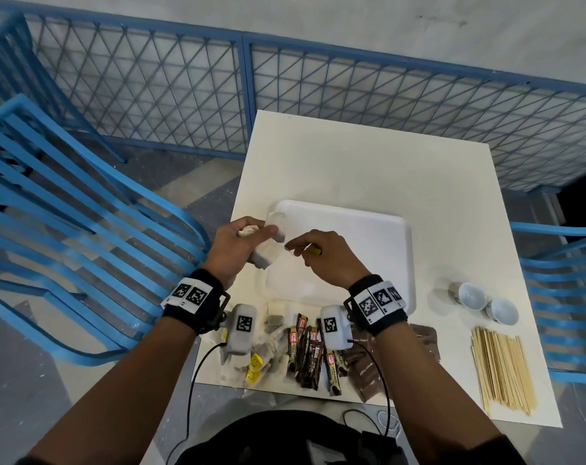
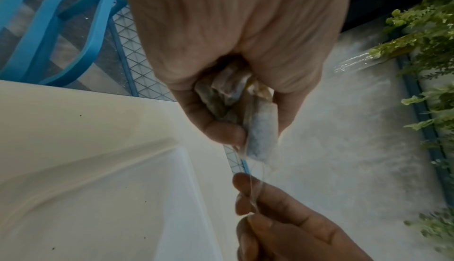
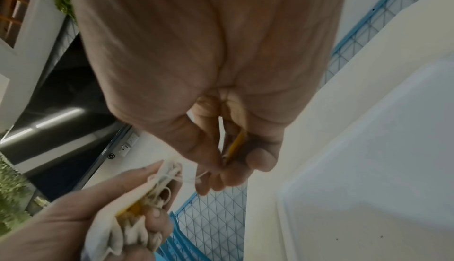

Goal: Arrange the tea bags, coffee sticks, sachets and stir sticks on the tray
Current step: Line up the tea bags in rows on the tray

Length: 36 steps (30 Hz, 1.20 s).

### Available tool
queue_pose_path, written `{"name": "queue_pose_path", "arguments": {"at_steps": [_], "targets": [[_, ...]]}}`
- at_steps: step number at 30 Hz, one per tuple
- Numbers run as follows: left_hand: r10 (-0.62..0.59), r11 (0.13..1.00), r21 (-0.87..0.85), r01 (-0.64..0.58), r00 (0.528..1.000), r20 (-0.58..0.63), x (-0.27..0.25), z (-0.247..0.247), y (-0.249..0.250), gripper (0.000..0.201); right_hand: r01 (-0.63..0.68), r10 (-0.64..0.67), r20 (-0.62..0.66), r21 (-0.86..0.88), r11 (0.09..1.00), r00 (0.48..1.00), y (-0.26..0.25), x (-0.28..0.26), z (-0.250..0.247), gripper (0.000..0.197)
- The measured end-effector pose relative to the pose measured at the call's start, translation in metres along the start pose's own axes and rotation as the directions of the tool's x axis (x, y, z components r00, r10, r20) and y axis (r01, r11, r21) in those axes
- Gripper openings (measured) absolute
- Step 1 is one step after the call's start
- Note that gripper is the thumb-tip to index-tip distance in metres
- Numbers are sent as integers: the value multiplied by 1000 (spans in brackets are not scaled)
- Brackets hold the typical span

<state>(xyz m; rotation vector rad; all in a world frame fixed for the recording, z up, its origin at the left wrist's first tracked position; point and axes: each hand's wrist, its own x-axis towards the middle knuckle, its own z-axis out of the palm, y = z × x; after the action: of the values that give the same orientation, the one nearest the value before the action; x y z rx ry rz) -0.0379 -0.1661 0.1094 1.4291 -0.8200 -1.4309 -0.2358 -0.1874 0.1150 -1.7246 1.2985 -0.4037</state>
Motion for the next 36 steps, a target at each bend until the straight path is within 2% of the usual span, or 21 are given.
{"name": "queue_pose_path", "arguments": {"at_steps": [2,4,9,13,16,19,22,27,33,36], "targets": [[-5,1000,8,5,1000,-19,1,-1,-1,14,14,-12,-60,26,1000,998,2,0,-1,41],[-20,1000,-9,20,1000,-11,1,-3,-3,11,16,1,-138,118,993,990,1,2,-3,34],[-41,998,53,35,994,101,-3,-4,-7,12,-15,87,-239,288,957,967,-4,12,-8,27],[-16,995,95,7,995,100,-5,-3,-12,15,-28,97,-208,310,950,973,-10,18,-7,18],[0,996,88,-6,997,72,-4,-2,-14,19,-14,119,-215,433,901,969,-13,17,-3,12],[-7,998,55,6,1000,24,-2,0,-15,19,9,167,-233,606,795,958,-10,12,5,9],[-36,999,8,36,999,3,-1,4,-15,11,22,215,-216,751,660,952,-6,9,10,12],[-65,997,-34,65,998,7,2,10,-18,18,-72,329,-127,845,530,936,-5,8,15,13],[-78,995,-59,75,996,-48,9,16,-20,9,-124,380,-96,850,512,920,-1,14,21,16],[-82,995,-60,79,995,-51,14,16,-20,9,-154,389,-93,816,557,917,3,17,21,14]]}}
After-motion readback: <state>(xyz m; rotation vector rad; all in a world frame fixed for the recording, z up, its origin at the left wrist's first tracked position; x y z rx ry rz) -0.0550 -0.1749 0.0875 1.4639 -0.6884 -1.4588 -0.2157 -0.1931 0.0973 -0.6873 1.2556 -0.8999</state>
